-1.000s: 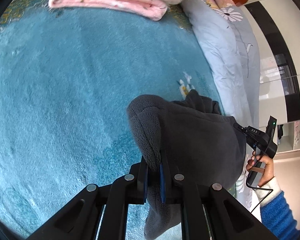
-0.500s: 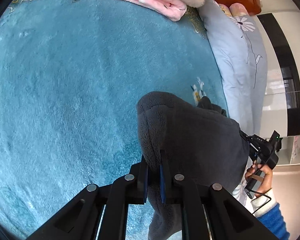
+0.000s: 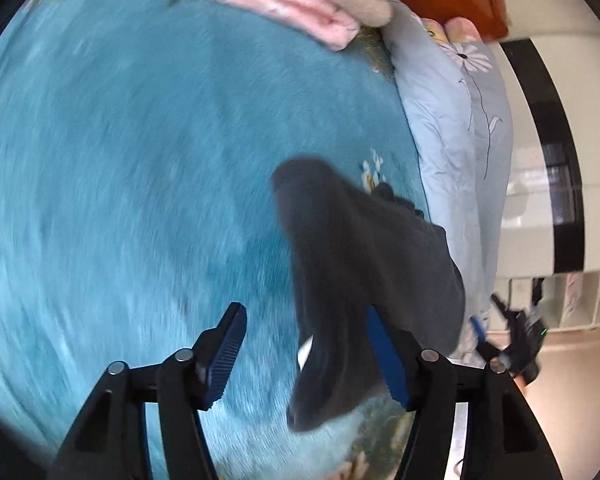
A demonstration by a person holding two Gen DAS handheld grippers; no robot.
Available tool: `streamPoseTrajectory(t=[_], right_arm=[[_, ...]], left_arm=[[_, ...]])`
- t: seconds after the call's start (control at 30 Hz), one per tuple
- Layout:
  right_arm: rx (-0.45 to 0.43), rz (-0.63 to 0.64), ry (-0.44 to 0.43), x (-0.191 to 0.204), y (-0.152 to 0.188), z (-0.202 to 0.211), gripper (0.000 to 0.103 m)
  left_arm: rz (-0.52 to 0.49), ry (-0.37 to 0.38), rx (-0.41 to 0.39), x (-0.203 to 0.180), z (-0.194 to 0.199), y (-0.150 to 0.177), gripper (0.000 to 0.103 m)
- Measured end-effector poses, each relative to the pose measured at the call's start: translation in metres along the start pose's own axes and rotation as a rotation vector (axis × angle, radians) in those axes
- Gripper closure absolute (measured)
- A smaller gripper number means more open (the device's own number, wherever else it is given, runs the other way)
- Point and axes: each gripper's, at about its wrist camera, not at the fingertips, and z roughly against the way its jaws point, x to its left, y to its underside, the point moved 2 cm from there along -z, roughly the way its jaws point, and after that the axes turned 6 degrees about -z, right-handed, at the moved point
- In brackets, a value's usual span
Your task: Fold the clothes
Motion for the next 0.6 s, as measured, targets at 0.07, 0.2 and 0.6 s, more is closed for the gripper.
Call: streamPoseTrajectory(t=[0.07,0.2,0.6], right_arm=[[0.009,-0.057,0.013,-0.026,0.017,0.011,0.027],[0.065,-0.217,0.038,-0.081,0.06,0.02,0.027],[0.127,-0.356,-0.159,-0.092,0.097,-0.025,0.026]], left_arm=[[0.037,-0.002,0.014,0.006,0.0,0.02,0.033],[0.123,0.021,0.032,0.006,-0.004,0.062,0.022],[0.202,0.151,0.073,-0.034,-0.075,0.082,0.018]])
